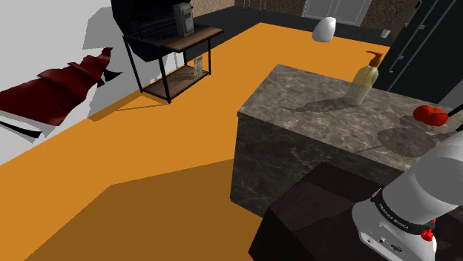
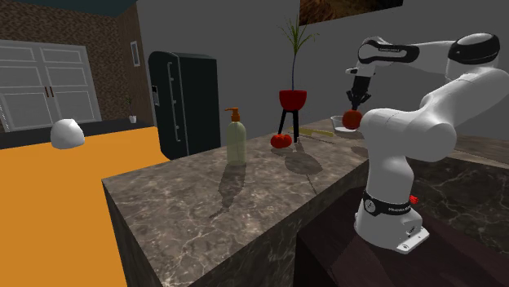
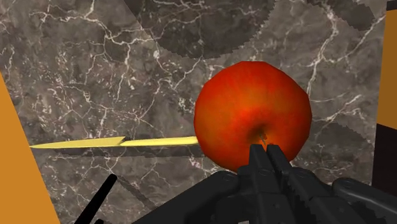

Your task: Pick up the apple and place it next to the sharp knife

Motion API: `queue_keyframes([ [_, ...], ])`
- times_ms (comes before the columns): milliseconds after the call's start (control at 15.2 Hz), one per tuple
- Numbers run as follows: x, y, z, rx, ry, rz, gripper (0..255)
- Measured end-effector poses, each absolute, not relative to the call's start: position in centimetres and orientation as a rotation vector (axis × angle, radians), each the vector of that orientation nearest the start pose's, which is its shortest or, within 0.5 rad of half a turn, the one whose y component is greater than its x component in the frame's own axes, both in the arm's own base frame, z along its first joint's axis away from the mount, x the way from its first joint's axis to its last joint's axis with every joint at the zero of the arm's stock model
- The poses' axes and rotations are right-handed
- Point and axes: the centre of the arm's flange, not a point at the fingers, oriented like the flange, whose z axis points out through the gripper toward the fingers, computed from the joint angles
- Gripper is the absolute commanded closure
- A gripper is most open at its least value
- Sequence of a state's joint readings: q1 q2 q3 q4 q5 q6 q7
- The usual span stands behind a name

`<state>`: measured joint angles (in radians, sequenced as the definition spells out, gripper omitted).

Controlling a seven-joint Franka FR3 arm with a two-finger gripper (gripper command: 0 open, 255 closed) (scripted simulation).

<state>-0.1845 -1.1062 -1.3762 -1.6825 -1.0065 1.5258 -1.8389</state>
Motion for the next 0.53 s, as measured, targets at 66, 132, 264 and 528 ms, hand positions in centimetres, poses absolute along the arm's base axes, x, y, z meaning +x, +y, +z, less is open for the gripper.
queue_keyframes([
  [66,-34.9,-50.1,46.8,-3.195,-0.448,-0.107,255],
  [132,-34.8,-50.1,46.3,-3.195,-0.447,-0.107,255],
  [264,-34.8,-50.1,45.3,-3.195,-0.448,-0.107,255],
  [528,-34.8,-50.2,43.1,-3.195,-0.448,-0.107,255],
])
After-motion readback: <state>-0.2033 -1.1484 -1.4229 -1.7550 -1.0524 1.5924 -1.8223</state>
